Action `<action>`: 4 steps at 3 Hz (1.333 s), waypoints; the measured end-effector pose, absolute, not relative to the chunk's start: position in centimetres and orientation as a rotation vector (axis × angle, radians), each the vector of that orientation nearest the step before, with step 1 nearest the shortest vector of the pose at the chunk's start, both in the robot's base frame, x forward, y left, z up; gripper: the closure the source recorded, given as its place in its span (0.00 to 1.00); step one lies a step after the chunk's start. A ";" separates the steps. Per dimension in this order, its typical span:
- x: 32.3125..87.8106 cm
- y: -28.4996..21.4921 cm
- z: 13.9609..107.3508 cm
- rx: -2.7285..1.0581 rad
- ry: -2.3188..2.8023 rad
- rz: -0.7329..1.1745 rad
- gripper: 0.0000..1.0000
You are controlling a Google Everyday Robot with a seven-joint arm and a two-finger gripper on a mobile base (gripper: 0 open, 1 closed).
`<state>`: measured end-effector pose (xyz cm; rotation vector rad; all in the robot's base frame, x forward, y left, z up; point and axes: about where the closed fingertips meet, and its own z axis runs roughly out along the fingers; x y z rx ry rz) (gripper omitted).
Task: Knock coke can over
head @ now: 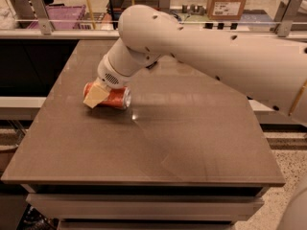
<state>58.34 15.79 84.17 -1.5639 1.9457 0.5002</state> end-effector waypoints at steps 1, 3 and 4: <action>58.3 15.9 84.2 -1.566 1.944 0.500 0.29; 58.1 16.0 84.4 -1.571 1.939 0.500 0.00; 58.1 16.0 84.4 -1.571 1.939 0.500 0.00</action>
Offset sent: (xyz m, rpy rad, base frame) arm -0.0007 0.0007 0.0005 -0.0001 -0.0008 0.0017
